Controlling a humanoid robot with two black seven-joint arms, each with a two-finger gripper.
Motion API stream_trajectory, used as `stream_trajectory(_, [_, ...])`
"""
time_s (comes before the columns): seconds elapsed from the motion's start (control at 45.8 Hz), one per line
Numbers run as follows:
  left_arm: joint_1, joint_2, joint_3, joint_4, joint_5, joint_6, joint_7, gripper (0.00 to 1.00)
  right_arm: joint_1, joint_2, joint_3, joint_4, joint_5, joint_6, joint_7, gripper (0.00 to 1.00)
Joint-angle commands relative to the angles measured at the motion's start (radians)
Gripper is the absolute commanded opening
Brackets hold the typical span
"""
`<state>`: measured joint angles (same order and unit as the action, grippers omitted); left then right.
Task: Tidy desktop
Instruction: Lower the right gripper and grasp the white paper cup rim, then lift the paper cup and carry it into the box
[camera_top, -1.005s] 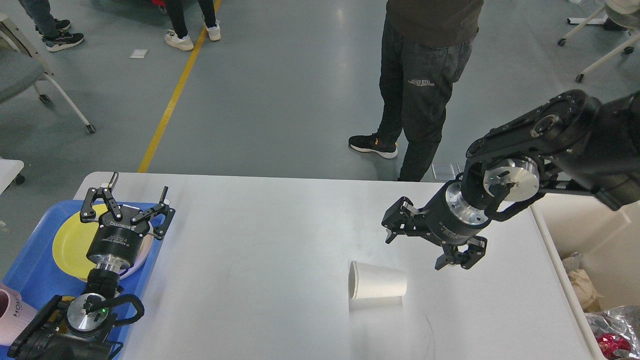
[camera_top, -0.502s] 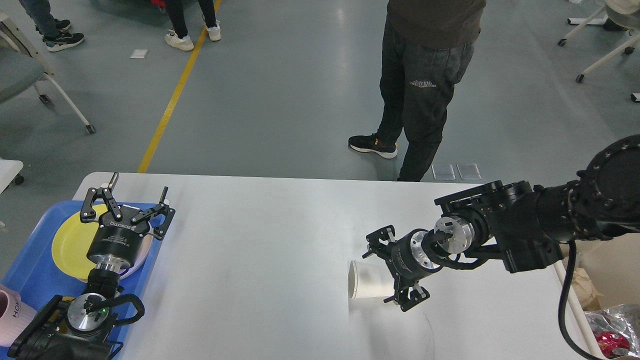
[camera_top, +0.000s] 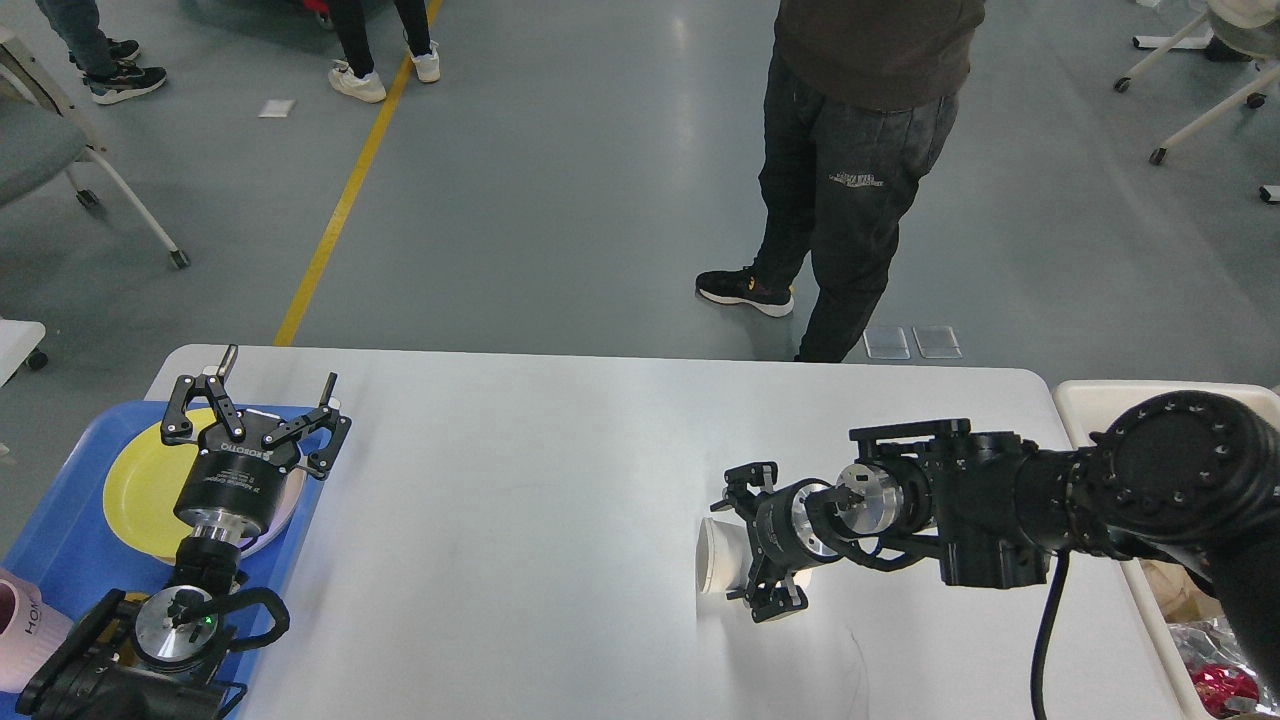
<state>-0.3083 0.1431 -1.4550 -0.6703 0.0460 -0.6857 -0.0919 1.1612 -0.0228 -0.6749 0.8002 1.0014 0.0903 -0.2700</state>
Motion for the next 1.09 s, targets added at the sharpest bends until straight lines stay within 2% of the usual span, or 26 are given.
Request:
stream_trajectory(0.0, [0.000,0.001,-0.001,0.000,0.000,0.000,0.000,0.97,-0.020,0.006,-0.003,-0.042,-0.009,-0.001,0.001,0.99])
stream_trajectory(0.066, [0.000,0.000,-0.001,0.000,0.000,0.000,0.000,0.97,-0.034,0.006,-0.003,-0.056,-0.039,-0.001,0.000,0.95])
stream_trajectory(0.328, [0.000,0.001,-0.001,0.000,0.000,0.000,0.000,0.97,-0.043,0.009,0.002,-0.044,-0.101,0.006,-0.009,0.52])
stream_trajectory(0.415, [0.000,0.000,-0.001,0.000,0.000,0.000,0.000,0.97,-0.035,0.012,0.002,-0.032,-0.102,0.006,-0.011,0.42])
stream_trajectory(0.48, [0.000,0.000,-0.001,0.000,0.000,0.000,0.000,0.97,-0.025,0.011,0.002,-0.021,-0.102,0.009,-0.014,0.24])
stream_trajectory(0.568, [0.000,0.001,-0.001,0.000,0.000,0.000,0.000,0.97,0.004,0.006,0.000,0.011,-0.104,0.014,-0.046,0.01])
stream_trajectory(0.721, [0.000,0.000,0.001,0.000,0.000,0.000,0.001,0.97,0.086,-0.016,-0.021,0.077,-0.107,0.016,-0.094,0.00])
stream_trajectory(0.874, [0.000,0.000,0.001,0.000,0.000,0.000,0.001,0.97,0.230,-0.032,-0.103,0.209,-0.136,0.017,-0.193,0.00])
stream_trajectory(0.939, [0.000,0.000,0.001,-0.002,0.000,0.000,0.001,0.97,0.311,-0.046,-0.147,0.296,-0.158,0.023,-0.222,0.00])
stream_trajectory(1.07, [0.000,0.000,0.001,0.000,0.000,0.000,0.001,0.97,0.518,-0.054,-0.310,0.456,-0.259,0.138,-0.216,0.00])
